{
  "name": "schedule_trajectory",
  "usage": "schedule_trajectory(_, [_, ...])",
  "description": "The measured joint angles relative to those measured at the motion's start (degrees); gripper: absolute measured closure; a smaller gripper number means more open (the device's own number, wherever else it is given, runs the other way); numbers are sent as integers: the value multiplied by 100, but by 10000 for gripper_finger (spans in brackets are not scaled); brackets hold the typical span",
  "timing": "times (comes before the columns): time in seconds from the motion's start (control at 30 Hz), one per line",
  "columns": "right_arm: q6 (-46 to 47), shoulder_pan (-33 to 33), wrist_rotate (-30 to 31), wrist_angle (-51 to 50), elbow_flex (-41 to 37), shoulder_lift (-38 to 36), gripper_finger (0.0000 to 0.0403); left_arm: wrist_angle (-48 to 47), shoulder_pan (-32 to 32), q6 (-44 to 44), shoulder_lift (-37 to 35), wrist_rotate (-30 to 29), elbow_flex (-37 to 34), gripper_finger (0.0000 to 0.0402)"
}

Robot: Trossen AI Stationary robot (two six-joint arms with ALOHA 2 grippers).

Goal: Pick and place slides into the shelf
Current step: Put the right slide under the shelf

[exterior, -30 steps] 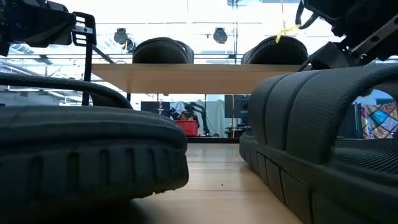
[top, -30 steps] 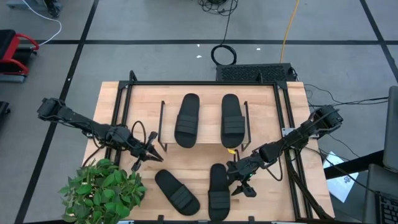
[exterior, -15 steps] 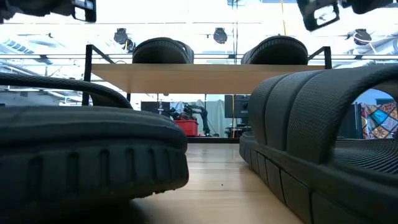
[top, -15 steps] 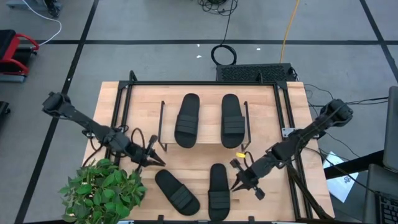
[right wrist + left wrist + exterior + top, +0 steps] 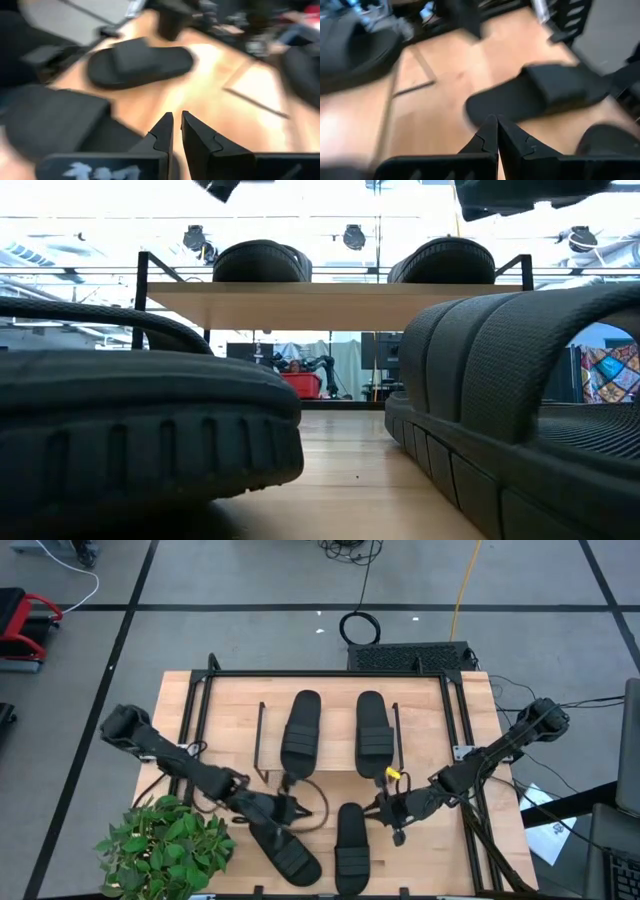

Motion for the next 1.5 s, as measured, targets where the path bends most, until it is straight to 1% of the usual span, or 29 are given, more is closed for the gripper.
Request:
schedule_trajectory(0.03, [-30, 26, 258, 10, 0, -58, 379, 20, -11, 0, 168, 41, 195, 395])
schedule_trajectory(0.1, [-55, 61, 576, 17, 0, -215, 387, 10, -54, -44, 492, 10, 557, 398])
schedule_trajectory(0.23, [-175, 164, 945, 17, 0, -635, 400, -196, -92, -336, 1194, -125, 1322, 398])
schedule_trajectory(0.47, [-226, 329, 1689, -257, 0, -1195, 400, -540, -111, -681, 2518, -271, 2422, 400])
schedule_trajectory(0.57, [-95, 405, 1885, -432, 0, -1310, 402, -623, -197, -820, 3005, -285, 2892, 397])
schedule_trajectory(0.63, [-22, 453, 1902, -513, -10, -1330, 402, -735, -283, -864, 3296, -292, 3243, 400])
schedule_trajectory(0.7, [-11, 519, 1899, -445, -82, -1331, 402, -1025, -370, -879, 3519, -454, 3633, 400])
schedule_trajectory(0.77, [-29, 569, 1901, -450, -152, -1328, 402, -1421, -457, -969, 3664, -622, 4033, 395])
schedule_trajectory(0.9, [-26, 625, 1903, -443, -203, -1330, 402, -1955, -580, -1207, 3786, -540, 4637, 378])
schedule_trajectory(1.0, [-26, 632, 1903, -427, -205, -1330, 402, -1964, -701, -1053, 3872, -550, 4795, 352])
schedule_trajectory(1.1, [-26, 633, 1903, -446, -205, -1332, 402, -1974, -818, -842, 3893, -626, 4785, 310])
schedule_trajectory(1.2, [-34, 633, 1903, -450, -208, -1332, 403, -1866, -883, -772, 3891, -545, 4713, 256])
schedule_trajectory(1.3, [-37, 633, 1901, -450, -208, -1332, 403, -1721, -945, -487, 3891, -498, 4594, 195])
schedule_trajectory(1.4, [-33, 631, 1899, -450, -208, -1332, 403, -1592, -974, -449, 3891, -620, 4489, 142])
schedule_trajectory(1.5, [-12, 631, 1896, -450, -208, -1332, 403, -1541, -945, -367, 3891, -696, 4369, 98])
